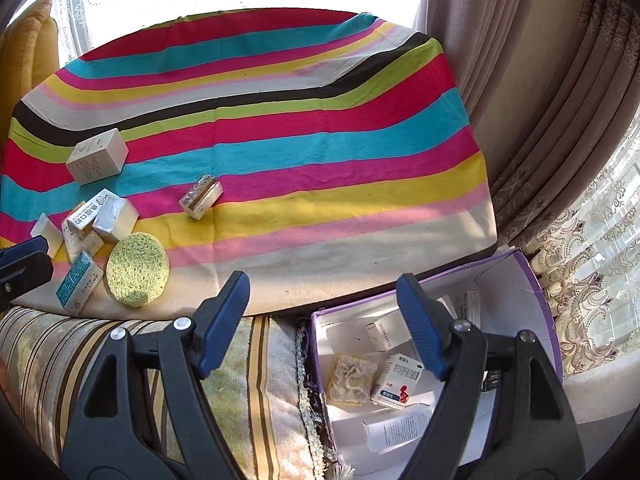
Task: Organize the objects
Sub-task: 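Move both tools back over the pile on the striped cloth, then grasp the white wrapped cube with the left tool while the right tool grasps the gold-brown box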
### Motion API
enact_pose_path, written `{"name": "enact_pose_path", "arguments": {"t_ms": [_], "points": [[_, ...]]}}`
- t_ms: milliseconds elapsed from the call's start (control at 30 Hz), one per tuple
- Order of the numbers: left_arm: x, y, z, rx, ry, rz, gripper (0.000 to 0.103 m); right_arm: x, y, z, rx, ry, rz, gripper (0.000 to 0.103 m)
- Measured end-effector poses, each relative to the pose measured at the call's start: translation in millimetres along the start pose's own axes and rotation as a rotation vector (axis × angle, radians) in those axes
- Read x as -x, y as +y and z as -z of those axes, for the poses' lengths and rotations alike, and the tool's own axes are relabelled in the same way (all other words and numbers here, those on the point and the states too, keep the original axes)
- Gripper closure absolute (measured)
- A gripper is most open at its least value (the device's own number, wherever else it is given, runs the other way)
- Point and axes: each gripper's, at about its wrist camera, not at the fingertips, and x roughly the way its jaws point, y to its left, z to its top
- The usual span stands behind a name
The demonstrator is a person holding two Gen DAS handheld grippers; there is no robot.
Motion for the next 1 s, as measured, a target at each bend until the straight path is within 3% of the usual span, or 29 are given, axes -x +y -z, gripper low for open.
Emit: {"name": "enact_pose_path", "arguments": {"t_ms": [467, 1000], "points": [[29.9, 85.6, 3.8, 0.119, -0.031, -0.145, 0.025, -17.3, 50.4, -16.7, 0.097, 0.022, -0.094, 0.024], [1.0, 132.7, -8.3, 0.081, 0.08, -0.369, 0.025, -68.6, 80.7, -40.4, 0.122, 0.102, -0.169, 0.024]]}}
